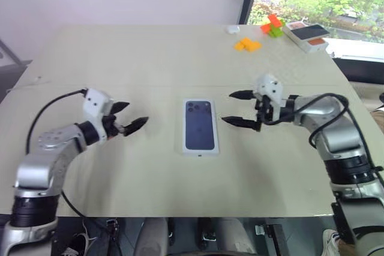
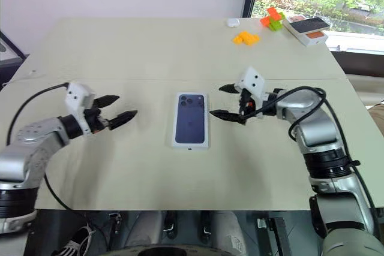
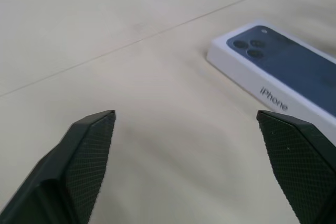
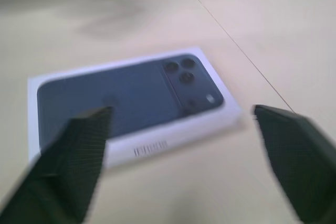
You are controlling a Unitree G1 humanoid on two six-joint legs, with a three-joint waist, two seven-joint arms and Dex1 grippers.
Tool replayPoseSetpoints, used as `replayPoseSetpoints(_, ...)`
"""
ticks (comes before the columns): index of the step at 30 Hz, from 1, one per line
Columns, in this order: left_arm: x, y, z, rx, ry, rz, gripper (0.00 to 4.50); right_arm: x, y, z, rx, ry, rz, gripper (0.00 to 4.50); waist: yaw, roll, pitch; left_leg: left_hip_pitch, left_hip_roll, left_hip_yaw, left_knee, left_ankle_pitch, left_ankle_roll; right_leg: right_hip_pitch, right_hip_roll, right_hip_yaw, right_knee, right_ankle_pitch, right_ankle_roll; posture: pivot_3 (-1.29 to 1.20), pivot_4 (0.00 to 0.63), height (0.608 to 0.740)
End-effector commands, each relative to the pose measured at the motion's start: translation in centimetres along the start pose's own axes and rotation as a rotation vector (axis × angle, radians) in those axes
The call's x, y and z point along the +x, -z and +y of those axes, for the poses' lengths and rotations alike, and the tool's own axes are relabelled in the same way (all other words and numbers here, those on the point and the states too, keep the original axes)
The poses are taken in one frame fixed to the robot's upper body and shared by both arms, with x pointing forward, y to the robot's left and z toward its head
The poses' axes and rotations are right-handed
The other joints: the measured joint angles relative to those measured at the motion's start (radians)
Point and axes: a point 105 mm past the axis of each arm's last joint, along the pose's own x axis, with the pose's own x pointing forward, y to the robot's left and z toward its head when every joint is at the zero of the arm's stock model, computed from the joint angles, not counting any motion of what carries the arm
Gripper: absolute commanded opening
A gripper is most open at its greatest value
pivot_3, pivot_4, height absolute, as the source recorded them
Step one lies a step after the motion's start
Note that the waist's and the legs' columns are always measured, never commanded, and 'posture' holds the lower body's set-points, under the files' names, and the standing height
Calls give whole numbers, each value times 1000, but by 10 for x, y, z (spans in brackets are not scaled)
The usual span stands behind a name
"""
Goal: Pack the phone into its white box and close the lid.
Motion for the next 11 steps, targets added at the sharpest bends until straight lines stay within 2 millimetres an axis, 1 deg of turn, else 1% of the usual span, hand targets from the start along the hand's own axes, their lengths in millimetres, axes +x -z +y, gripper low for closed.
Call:
replayPoseSetpoints(1, -21, -3, 8, 33, -3, -13, 4500, -16, -11, -7, -33, 20, -46, 4453, -2, 0, 0, 0, 0, 0, 0, 0, 0, 0, 0, 0, 0, 0, 0, 0, 150, 737)
replayPoseSetpoints(4, -30, 4, 11, 32, -20, 3, 4500, -23, -12, -4, -36, 4, -41, 4453, -1, 1, 0, 0, 0, 0, -1, 0, 0, 0, 0, 0, 0, 0, 0, 0, 150, 737)
replayPoseSetpoints(6, -39, 11, 16, 9, -45, 15, 4500, -31, -11, 4, -40, -37, -30, 4453, 1, 1, 0, 0, 0, 0, -1, 0, 0, -1, 0, 0, 0, 0, 0, 0, 150, 737)
replayPoseSetpoints(8, -47, 15, 18, 20, -65, 22, 4500, -40, -3, 6, -27, -53, 5, 4453, 1, 1, 0, 0, 0, 0, -2, 0, 0, -1, -1, 0, -1, 0, 0, 0, 150, 737)
replayPoseSetpoints(11, -55, 18, 17, 24, -73, 20, 4500, -54, 10, 5, -28, -42, 63, 4453, 1, 1, 0, 0, 0, 0, -2, 0, 0, -1, -1, 0, -2, 0, 0, 0, 150, 737)
